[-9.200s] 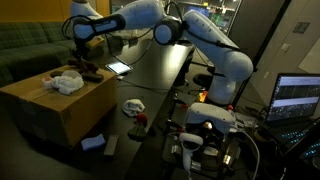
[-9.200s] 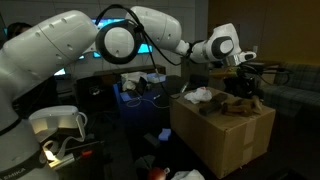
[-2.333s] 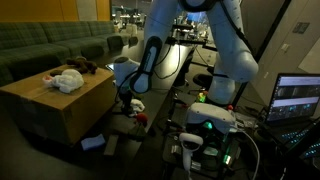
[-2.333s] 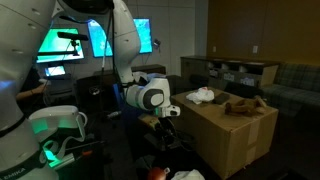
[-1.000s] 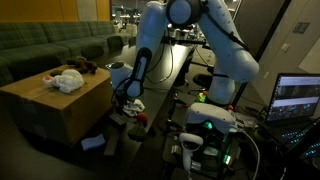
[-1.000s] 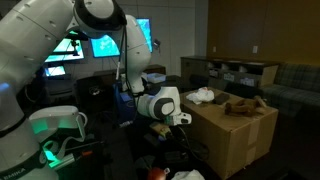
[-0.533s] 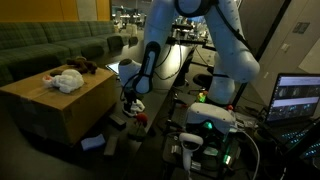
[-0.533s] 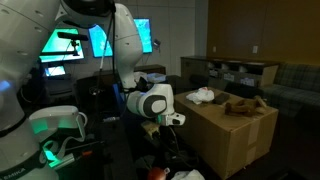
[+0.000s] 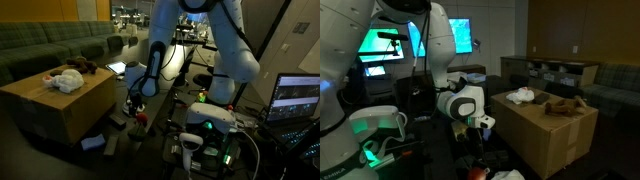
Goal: Pick up all the objects on the box and put them on table, then pick up the all the objects on the table and put them on the box
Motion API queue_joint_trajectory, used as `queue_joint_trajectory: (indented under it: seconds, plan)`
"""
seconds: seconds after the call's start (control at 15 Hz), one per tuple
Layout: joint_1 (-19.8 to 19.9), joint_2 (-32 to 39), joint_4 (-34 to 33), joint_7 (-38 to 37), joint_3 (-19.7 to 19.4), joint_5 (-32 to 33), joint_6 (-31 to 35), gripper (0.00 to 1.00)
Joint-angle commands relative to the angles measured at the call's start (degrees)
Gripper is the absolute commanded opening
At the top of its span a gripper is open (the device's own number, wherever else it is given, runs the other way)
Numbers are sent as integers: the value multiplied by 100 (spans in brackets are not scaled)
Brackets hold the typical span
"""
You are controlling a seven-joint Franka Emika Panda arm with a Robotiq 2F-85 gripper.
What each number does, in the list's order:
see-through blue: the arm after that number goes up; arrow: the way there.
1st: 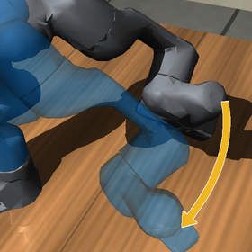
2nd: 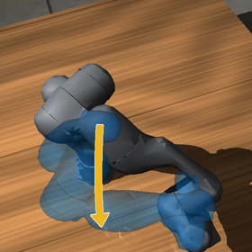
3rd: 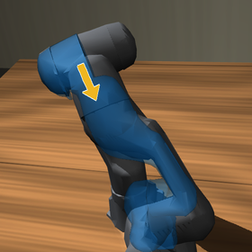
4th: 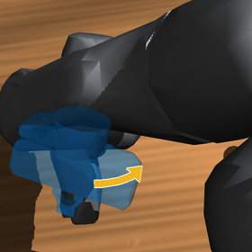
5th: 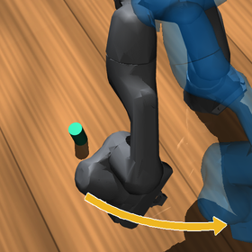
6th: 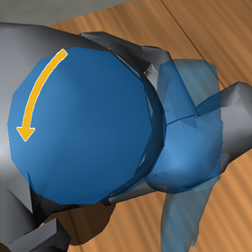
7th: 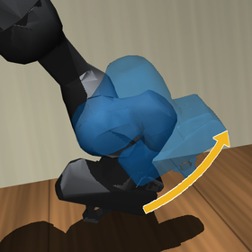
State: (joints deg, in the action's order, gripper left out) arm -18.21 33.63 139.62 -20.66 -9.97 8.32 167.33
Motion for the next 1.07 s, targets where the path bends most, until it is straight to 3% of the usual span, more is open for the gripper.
queue_joint_trajectory:
  seconds: [0.0, 0.27, 0.67, 0.8, 1.0]
  plan:
    - [380, -169, 417, 203, 455, -516, 512, 100]
    - [743, -94, 611, 395, 851, -939, 939, 100]
    - [873, 19, 727, 634, 870, -1082, 1324, 100]
    - [1088, 117, 630, 781, 971, -1063, 1338, 100]
    - [1048, 234, 680, 764, 1010, -1108, 1543, 100]
